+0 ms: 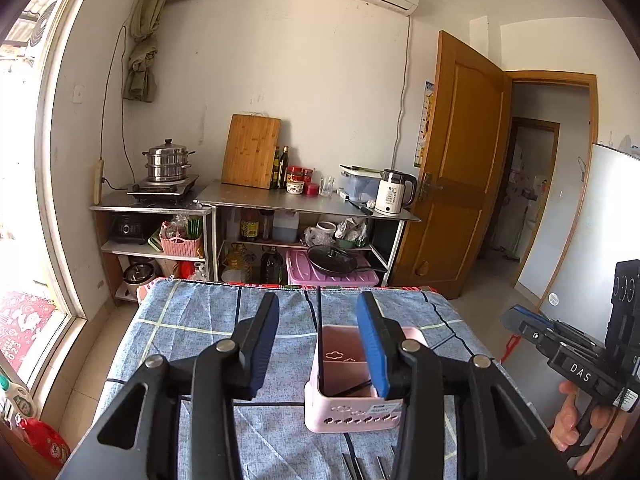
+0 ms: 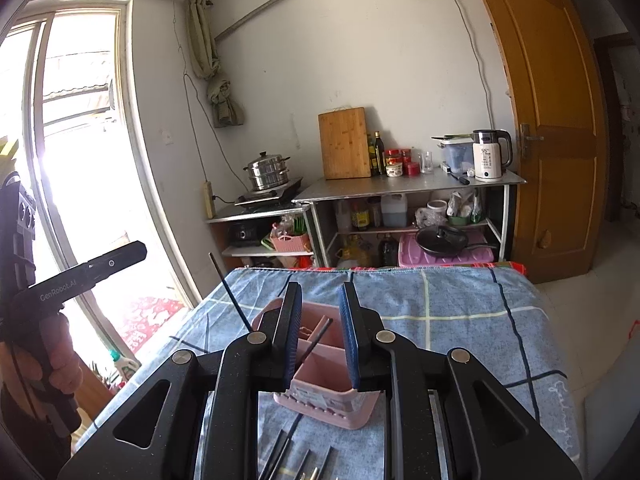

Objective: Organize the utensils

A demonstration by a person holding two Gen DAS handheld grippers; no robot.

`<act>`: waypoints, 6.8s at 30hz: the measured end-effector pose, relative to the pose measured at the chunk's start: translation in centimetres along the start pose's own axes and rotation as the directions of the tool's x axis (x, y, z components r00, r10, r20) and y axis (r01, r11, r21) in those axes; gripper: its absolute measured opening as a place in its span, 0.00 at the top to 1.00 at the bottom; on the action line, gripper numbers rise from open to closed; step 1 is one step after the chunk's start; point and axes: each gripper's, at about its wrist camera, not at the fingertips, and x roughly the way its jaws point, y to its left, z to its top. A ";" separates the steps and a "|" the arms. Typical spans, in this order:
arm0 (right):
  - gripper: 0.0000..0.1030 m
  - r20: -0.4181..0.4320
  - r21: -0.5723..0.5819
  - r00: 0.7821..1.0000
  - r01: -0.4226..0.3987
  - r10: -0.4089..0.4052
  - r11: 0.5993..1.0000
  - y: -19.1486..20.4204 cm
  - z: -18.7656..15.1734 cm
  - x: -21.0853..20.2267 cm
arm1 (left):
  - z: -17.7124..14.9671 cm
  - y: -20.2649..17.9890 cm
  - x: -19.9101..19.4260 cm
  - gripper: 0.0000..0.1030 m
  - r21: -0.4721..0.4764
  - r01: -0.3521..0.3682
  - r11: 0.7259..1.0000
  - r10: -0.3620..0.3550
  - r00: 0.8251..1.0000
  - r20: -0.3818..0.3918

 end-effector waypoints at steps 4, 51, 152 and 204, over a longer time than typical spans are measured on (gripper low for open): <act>0.81 0.014 -0.011 1.000 -0.003 0.003 1.000 0.4 -2.2 -2.7 | -2.9 -0.6 -2.4 0.58 0.007 0.031 0.999 -0.031 0.999 0.009; 0.83 -0.415 0.026 0.910 0.012 0.000 1.000 -0.1 -16.1 4.7 | -18.2 -3.2 7.8 0.61 -0.018 0.057 0.998 -0.058 0.885 -0.461; 0.96 -0.063 -0.087 0.998 -0.018 0.012 0.996 3.2 -4.8 -4.2 | -5.5 -5.9 -1.3 0.95 0.057 0.164 0.985 -0.151 0.972 -0.180; 0.96 0.016 -0.011 0.999 -0.044 0.044 0.999 2.1 4.3 6.6 | 2.9 -2.1 8.3 0.95 0.068 0.112 0.991 -0.101 0.983 -0.151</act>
